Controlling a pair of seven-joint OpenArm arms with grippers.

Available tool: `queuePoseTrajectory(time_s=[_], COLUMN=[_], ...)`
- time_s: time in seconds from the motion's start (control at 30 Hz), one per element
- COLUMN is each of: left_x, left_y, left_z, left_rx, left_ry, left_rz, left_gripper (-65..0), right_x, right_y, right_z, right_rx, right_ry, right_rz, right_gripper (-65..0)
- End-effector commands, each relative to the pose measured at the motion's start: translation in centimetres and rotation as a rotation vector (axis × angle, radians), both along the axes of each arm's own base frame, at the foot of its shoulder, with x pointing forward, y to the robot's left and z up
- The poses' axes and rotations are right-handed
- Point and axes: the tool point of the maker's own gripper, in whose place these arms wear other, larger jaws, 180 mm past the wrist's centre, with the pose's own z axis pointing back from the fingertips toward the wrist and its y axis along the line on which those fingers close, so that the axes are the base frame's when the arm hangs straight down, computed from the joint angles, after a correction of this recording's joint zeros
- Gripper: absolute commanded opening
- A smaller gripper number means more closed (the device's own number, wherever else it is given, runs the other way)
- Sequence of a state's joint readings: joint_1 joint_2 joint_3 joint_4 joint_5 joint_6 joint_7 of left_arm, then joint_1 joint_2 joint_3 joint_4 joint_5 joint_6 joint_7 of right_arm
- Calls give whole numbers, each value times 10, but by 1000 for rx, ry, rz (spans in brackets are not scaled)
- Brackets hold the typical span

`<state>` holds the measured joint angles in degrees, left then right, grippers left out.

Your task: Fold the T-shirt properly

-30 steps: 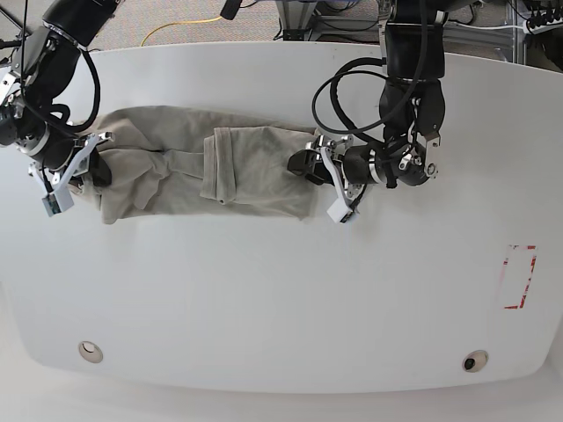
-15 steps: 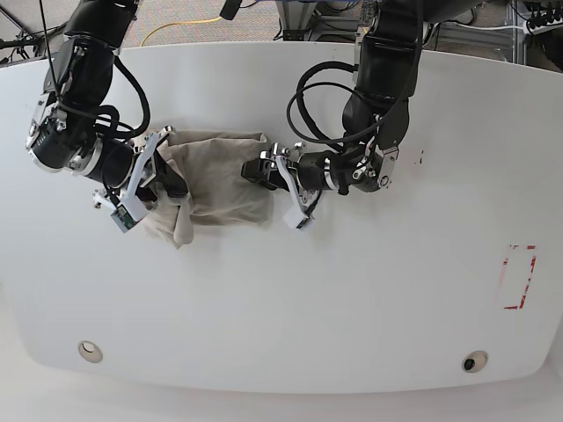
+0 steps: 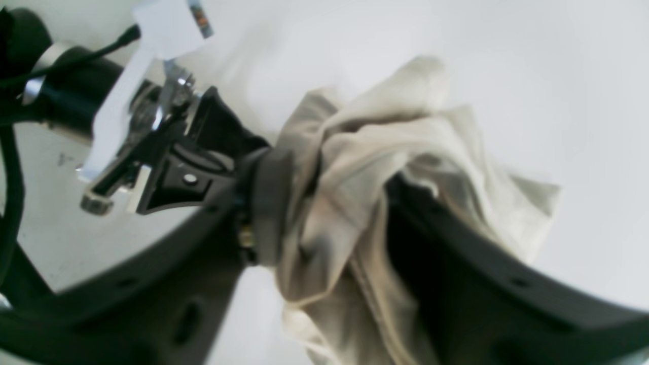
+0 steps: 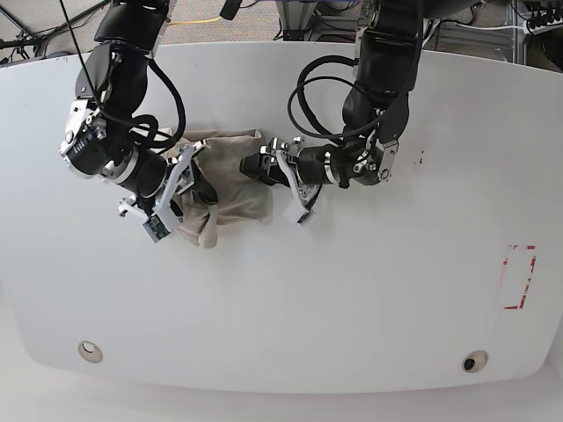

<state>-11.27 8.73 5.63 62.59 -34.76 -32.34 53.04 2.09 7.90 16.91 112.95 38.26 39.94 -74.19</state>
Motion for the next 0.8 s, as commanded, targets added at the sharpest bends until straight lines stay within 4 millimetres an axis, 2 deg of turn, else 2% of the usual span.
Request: queuePoseTrajectory(time_s=[0.0,0.1,0.13,0.2,0.33,0.4,0.47,0.6,0.67,0.77], left_x=[1,1,1,2,14,20,26,42,44,47], left_y=[0,0,0,0,-9,0,8,49,70,118], left_z=[0,1,1,2,37,54,76,107,110,113], left_rx=[31,29,27,23,-94,-124,-159,-174,-173,-155], left_ry=[-4,-6,-6,-10,-124,-191,-261,-365,-376,-388], left_rz=[-21,-19,-19,-18,-14,-19,-15,44,75,143], left_gripper=[-383,-383,-383,-383,-383,-386,-386,-386,-386,-386], right_x=[10,12,12,11,8,6,1,-6,-13,-30], right_y=[-3,-4,-4,1,12,14,4,-20,-27,-36], right_z=[12,7,5,6,5,8,8,20,21,10], right_rx=[-15,-42,-48,-45,-49,-14,10,85,111,121], right_ry=[-55,-46,-43,-46,-43,-47,-39,-60,-53,-7], right_rz=[-20,-45,-53,-43,7,15,0,-26,-30,-38], right_gripper=[-236,-5,0,0,-5,-46,-73,-114,-136,-197])
